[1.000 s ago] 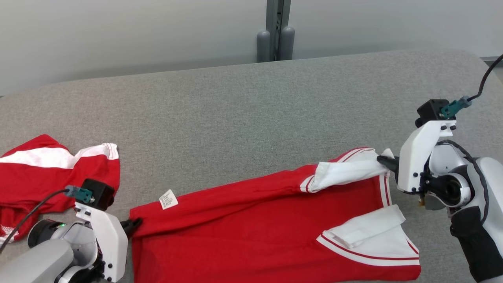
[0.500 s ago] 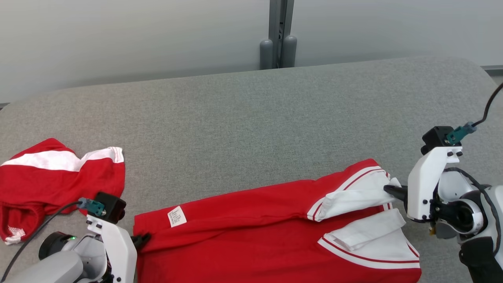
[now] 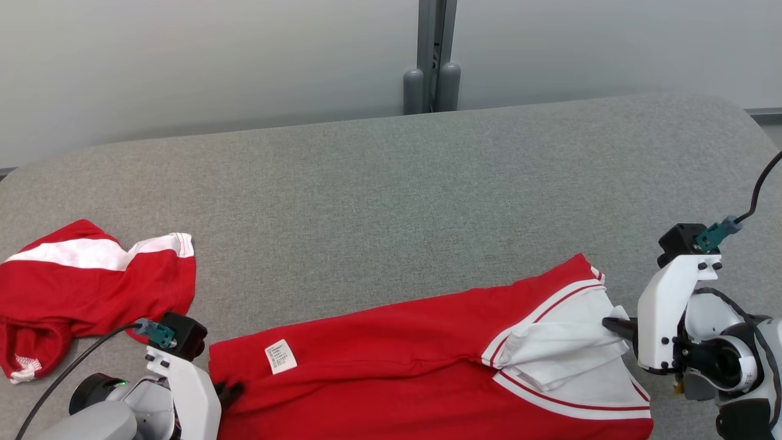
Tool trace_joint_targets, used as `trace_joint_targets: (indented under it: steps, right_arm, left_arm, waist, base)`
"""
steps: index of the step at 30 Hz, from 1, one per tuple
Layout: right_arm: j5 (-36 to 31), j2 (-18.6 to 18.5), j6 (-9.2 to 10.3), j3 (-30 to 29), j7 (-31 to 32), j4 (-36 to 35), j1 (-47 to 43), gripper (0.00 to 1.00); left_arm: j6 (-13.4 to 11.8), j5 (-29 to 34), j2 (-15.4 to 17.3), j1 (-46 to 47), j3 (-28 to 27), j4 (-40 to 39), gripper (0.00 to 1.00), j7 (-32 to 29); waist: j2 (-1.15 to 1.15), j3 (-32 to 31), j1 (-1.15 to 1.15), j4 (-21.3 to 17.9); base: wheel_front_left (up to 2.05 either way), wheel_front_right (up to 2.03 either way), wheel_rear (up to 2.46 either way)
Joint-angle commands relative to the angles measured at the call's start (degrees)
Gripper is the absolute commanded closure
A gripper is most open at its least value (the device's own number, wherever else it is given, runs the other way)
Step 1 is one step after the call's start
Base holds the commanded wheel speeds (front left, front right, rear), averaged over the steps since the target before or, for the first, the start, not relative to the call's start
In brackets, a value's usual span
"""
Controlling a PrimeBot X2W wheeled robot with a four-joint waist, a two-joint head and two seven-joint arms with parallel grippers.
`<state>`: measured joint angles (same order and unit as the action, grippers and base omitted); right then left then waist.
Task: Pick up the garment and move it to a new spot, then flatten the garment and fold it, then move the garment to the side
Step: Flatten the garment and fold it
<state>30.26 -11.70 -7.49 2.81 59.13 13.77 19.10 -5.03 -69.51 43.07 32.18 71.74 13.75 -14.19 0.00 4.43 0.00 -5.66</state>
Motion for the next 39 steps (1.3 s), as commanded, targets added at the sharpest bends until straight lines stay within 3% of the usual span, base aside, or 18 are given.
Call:
trace_joint_targets:
  steps: [1,7,13,21,27,29,30,32,36,37,39]
  right_arm:
    - [-0.35,-0.02,-0.01,-0.25,0.44,-0.4,-0.77,0.0]
    - [-1.04,0.78,-0.01,-1.58,1.46,-1.47,-1.75,0.0]
    - [-0.35,0.65,-0.01,-4.05,0.47,-4.06,-3.37,0.0]
    - [1.54,1.47,-0.01,-9.03,-5.03,-12.16,-8.09,0.0]
    - [0.93,2.24,-0.01,-11.14,-13.07,-16.79,-10.39,0.0]
    - [-0.27,2.63,-0.01,-11.51,-17.07,-17.43,-11.06,0.0]
    - [-1.55,3.48,-0.02,-11.81,-22.11,-17.19,-11.68,0.0]
    - [-1.8,4.07,-0.02,-11.85,-24.6,-16.72,-11.99,0.0]
    - [-3.53,5.23,-0.02,-11.38,-35.09,-14.1,-13.45,0.0]
    - [-4.91,5.71,-0.02,-10.83,-40.28,-12.28,-14.48,0.0]
    - [-5.21,6.25,-0.02,-10.29,-44.71,-10.12,-15.25,0.0]
  left_arm:
    - [0.03,0.36,0.04,-0.5,0.09,0.25,0.0,-0.31]
    - [-0.18,-0.06,0.04,-0.74,-0.25,0.54,0.0,-0.06]
    - [-1.81,-0.79,2.12,-1.36,-2.91,-1.33,0.0,3.91]
    - [-8.39,-1.17,6.63,-4.42,-8.96,-6.54,0.0,15.41]
    - [-12.39,-3.32,8.67,-8.18,-13.2,-10.03,0.0,23.21]
    - [-13.58,-3.64,9.26,-9.53,-14.66,-11.19,0.0,25.77]
    - [-14.49,-3.84,9.21,-10.7,-16.29,-12.39,0.0,27.58]
    - [-15.09,-3.59,9.04,-11.3,-17.13,-12.83,0.0,28.14]
    - [-17.98,-1.58,6.91,-14.66,-20.53,-14.36,0.0,29.3]
    - [-18.98,0.67,5.34,-16.21,-23.45,-14.7,0.0,29.39]
    - [-19.32,3.5,3.13,-18.82,-27.34,-14.66,0.0,29.39]
  waist:
    - [0.0,-0.07,0.0,-0.02]
    - [0.0,-0.38,0.0,0.09]
    - [0.0,-1.55,0.0,0.44]
    - [0.0,-3.45,0.0,1.23]
    - [0.0,-3.81,0.0,1.32]
    - [0.0,-3.82,0.0,1.37]
    - [0.0,-3.88,0.0,1.5]
    - [0.0,-3.88,0.0,1.55]
    - [0.0,-3.8,0.0,1.63]
    - [0.0,-3.6,0.0,1.72]
    - [0.0,-3.37,0.0,1.76]
  base:
    - [0.0,0.0,0.0]
    - [0.0,0.0,0.0]
    - [0.0,0.0,0.0]
    - [0.0,0.0,0.0]
    - [0.0,0.0,0.0]
    - [0.0,0.0,0.0]
    - [0.0,0.0,0.0]
    - [0.0,0.0,0.0]
    - [0.0,0.0,0.0]
    - [0.0,0.0,0.0]
    - [0.0,0.0,0.0]
